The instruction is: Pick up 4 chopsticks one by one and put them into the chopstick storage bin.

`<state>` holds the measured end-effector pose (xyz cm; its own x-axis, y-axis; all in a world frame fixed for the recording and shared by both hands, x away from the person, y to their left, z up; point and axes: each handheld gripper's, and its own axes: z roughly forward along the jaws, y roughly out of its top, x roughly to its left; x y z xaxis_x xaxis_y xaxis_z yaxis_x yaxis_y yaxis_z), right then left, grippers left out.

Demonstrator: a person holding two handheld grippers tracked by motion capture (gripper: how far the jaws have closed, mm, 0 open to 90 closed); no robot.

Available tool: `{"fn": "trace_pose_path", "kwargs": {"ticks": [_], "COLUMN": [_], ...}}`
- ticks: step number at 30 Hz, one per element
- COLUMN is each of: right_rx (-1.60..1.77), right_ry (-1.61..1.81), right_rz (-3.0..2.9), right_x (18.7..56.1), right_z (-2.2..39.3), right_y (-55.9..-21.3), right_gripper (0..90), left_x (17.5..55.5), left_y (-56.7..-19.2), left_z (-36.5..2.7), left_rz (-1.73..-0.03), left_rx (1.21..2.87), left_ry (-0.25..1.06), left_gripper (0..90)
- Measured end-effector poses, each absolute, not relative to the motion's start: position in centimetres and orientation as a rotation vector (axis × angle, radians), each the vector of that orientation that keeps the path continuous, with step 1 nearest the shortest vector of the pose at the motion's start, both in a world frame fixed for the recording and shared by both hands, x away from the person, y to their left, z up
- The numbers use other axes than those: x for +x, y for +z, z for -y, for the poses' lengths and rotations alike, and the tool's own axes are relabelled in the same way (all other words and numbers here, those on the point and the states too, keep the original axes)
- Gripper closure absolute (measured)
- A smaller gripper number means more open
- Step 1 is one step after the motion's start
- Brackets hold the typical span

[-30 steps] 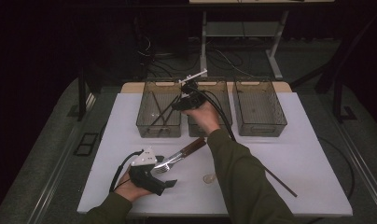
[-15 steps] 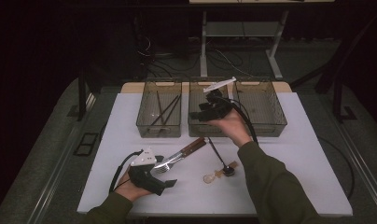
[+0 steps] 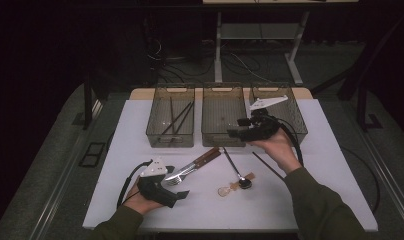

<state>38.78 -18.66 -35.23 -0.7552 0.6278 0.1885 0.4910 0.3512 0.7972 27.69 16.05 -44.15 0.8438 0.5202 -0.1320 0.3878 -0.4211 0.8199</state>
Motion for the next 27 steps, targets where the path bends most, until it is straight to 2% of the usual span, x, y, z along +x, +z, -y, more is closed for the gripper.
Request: {"fn": "trace_pose_path", "kwargs": {"ticks": [20, 27], "right_rx": [1.067, 1.12], "right_ry": [1.317, 1.27], "right_rz": [-2.472, -2.451], "right_x": [33.6, 31.7], "right_z": [25.0, 27.8], "right_y": [-38.3, -39.2], "right_gripper": [34.8, 38.0], "left_x": [27.6, 27.6], "left_y": [-44.3, -44.2], "left_z": [-16.1, -16.1], "left_rz": [-0.672, -0.682], "left_rx": [2.072, 2.064], "left_ry": [0.165, 0.163], "left_gripper": [0.0, 0.0]}}
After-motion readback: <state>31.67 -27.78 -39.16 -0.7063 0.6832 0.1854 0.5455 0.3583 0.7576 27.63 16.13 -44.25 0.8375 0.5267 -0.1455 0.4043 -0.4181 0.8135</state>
